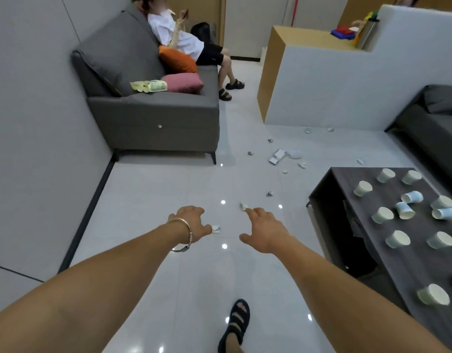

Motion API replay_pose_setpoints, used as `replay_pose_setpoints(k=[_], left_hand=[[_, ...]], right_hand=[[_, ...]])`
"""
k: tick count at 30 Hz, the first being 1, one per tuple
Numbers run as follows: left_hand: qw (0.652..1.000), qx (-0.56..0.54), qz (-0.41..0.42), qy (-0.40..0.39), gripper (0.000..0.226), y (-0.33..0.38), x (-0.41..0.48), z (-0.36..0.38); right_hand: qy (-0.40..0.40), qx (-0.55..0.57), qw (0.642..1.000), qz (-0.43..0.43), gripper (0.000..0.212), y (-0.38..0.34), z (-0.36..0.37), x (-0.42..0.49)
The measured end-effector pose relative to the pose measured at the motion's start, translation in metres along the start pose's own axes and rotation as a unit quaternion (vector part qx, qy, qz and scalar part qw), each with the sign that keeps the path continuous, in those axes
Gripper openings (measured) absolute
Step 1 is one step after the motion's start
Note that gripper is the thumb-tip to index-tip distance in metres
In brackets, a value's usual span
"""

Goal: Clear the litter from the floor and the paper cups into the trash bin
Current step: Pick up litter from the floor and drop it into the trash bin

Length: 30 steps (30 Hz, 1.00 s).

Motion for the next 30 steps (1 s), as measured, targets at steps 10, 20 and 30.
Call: replay_pose_setpoints(k=[10,20,30], left_hand=[[0.995,-0.045,-0.083,0.012,0.066,-0.027,0.132,-0.032],[0.984,-0.069,-0.148,-0.075,0.069,-0.122,0.279,0.042],[0.918,-0.205,-0.304,-0.150,0.062,-0.198,0.384,0.269]], right_hand=[[-0.049,-0.010,0.996,-0.079,0.080,-0.010,-0.011,0.177],[-0.133,-0.026,0.988,-0.080,0.077,-0.024,0.072,0.349],[-0.234,-0.027,0.970,-0.058,0.074,0.019,0.319,0.486]])
Point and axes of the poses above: each hand's wrist, its own x-axis towards the middle knuckle, its own z-axis out of the palm, y = z × x, the point moved 9 cm from there along x, towards the middle knuckle, and after that the axes turned 12 degrees about y, right-handed, at the moved point
